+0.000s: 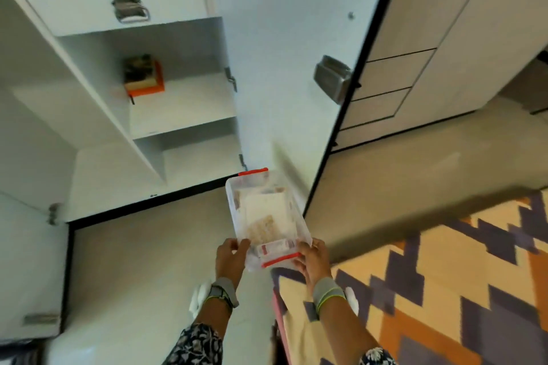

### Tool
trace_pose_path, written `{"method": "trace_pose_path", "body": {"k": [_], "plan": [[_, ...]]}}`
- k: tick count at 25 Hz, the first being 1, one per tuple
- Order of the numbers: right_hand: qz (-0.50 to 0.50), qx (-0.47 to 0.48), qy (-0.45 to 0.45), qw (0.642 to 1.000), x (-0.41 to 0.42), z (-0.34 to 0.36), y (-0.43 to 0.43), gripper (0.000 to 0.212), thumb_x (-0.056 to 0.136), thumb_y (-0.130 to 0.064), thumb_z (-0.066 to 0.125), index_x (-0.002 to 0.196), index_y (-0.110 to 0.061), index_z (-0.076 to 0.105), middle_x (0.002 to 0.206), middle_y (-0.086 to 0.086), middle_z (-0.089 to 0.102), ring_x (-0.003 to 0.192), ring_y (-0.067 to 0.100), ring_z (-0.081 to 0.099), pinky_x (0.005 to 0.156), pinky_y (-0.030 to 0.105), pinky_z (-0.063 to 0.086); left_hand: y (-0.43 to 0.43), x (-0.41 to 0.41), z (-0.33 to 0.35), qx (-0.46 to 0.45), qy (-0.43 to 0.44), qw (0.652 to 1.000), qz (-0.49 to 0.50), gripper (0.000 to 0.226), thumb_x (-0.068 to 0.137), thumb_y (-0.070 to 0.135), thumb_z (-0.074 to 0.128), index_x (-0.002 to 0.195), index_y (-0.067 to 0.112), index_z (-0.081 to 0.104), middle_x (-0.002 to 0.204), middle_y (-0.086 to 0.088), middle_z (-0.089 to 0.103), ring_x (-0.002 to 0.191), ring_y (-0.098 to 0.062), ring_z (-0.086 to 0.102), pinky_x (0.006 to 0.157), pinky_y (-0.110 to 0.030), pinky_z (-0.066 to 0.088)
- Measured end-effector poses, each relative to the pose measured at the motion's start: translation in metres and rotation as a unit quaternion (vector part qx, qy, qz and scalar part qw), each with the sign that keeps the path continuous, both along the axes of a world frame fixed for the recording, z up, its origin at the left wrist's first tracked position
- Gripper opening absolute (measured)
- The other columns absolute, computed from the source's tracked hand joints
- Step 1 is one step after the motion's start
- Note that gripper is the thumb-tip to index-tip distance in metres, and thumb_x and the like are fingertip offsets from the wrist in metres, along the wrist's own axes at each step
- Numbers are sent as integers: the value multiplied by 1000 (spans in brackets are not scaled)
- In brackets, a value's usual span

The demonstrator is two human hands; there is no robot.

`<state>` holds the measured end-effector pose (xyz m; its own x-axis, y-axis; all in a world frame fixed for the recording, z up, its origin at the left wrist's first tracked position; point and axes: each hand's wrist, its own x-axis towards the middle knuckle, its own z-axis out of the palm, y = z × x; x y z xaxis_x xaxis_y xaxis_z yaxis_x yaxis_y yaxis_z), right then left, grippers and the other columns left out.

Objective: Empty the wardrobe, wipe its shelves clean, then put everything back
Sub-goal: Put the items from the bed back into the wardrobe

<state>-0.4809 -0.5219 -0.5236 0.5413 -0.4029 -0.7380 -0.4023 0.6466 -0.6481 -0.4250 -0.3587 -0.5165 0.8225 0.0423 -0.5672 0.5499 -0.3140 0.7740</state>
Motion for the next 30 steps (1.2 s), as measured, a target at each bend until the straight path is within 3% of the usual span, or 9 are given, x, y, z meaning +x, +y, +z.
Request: {"method": "trace_pose_path", "body": {"k": [3, 6, 10, 13, 17, 19, 22, 26, 30], "plan": [[30, 0, -24, 999, 67, 1, 13, 21, 89, 1, 56, 100, -13, 46, 104, 20, 58, 77, 25, 61, 51, 26, 53, 18, 56, -21, 12, -20, 998, 58, 43, 63, 56, 61, 79, 17, 56, 89, -13, 61, 81, -32, 59, 76, -46, 52], [50, -19, -19, 998, 122, 0, 24, 22, 88, 3, 56, 90, -17, 46, 105, 19, 58, 79, 26, 61, 60, 32, 52, 31, 103, -35, 7, -15, 995, 98, 60, 60, 63, 59, 93, 13, 60, 101, -16, 62, 92, -33, 60, 85, -46, 52], [62, -10, -40, 997, 189, -4, 43, 22, 89, 1, 55, 89, -18, 45, 107, 18, 57, 91, 32, 59, 68, 34, 51, 38, 154, 3, -20, -34, 989, 141, 22, 89, 28, 62, 99, 10, 56, 105, -15, 61, 93, -32, 60, 85, -46, 52], [67, -17, -39, 997, 237, -10, 64, 19, 89, -2, 57, 95, -17, 46, 110, 19, 58, 100, 36, 60, 77, 40, 54, 53, 199, -3, -68, -26, 985, 159, 18, 93, 23, 56, 106, 11, 54, 99, -6, 61, 90, -27, 60, 84, -43, 52], [65, -31, -40, 997, 313, -14, 86, 21, 90, -5, 57, 105, -13, 45, 112, 19, 61, 99, 36, 63, 76, 39, 55, 82, 278, -81, -92, 11, 985, 143, 37, 72, 41, 58, 106, 26, 59, 116, -10, 62, 98, -26, 64, 88, -48, 54], [59, -34, -42, 997, 352, -14, 95, 21, 91, -6, 57, 106, -13, 44, 114, 19, 61, 99, 36, 64, 76, 40, 55, 89, 316, -96, -73, 5, 990, 118, 31, 72, 33, 55, 102, 34, 62, 114, -9, 65, 98, -25, 66, 87, -48, 55], [39, -31, -36, 998, 416, -15, 104, 20, 90, -3, 57, 97, -17, 46, 117, 21, 60, 100, 37, 63, 81, 44, 54, 92, 374, -51, -53, -36, 995, 79, 32, 85, 11, 53, 116, 19, 60, 112, -8, 66, 101, -24, 65, 88, -45, 55], [11, -14, -45, 999, 497, -20, 112, 24, 89, 1, 55, 91, -20, 45, 122, 22, 57, 109, 40, 59, 77, 41, 53, 90, 448, -22, 18, -67, 996, 48, 48, 93, 12, 51, 140, 14, 42, 136, -7, 44, 122, -26, 50, 99, -34, 44], [1, -20, -48, 999, 578, -45, 108, 27, 86, 2, 55, 88, -22, 44, 122, 23, 57, 110, 38, 59, 64, 33, 54, 84, 520, -34, 80, -103, 991, -25, 54, 95, 11, 49, 146, 8, 31, 149, -11, 34, 135, -28, 37, 113, -35, 31]]}}
